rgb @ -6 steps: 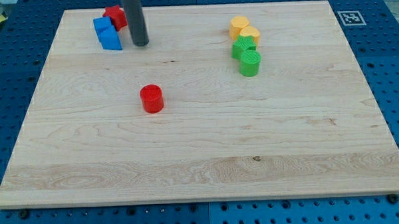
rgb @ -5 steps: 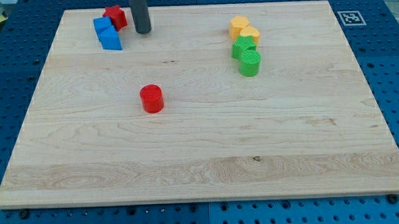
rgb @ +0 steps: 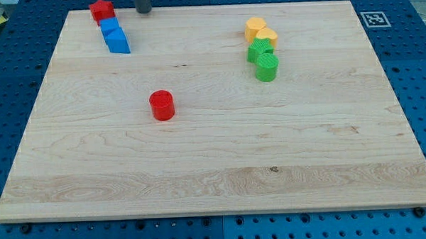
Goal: Push yellow hexagon to the right of the blue cube
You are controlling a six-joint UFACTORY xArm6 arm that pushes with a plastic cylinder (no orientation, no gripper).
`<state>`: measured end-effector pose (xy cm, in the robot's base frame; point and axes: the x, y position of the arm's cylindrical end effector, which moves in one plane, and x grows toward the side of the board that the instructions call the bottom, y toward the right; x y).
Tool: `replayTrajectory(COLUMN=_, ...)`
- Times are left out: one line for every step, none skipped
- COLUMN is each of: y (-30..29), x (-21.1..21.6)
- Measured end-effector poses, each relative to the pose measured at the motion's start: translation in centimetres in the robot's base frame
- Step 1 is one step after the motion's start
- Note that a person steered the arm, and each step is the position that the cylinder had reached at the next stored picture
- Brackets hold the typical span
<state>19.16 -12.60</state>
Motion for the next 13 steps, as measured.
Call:
replayTrajectory(y=4.6, x=0.1)
replayTrajectory(y=12.1, x=0.2)
replayTrajectory(y=22.7, x=0.6)
replayTrajectory(y=28.9, x=4.1)
replayTrajectory(y=30.0, x=8.5)
replayTrajectory(y=26.5, x=10.4)
replayTrajectory(y=19.1, x=10.3)
replayTrajectory(y=13.9, x=9.0)
replayTrajectory(y=16.7, x=9.2)
replayTrajectory(y=22.2, x=11.3)
replayTrajectory(y=26.6, x=11.1)
replayTrajectory(y=26.1, x=7.9)
replayTrajectory(y=19.7, x=7.6)
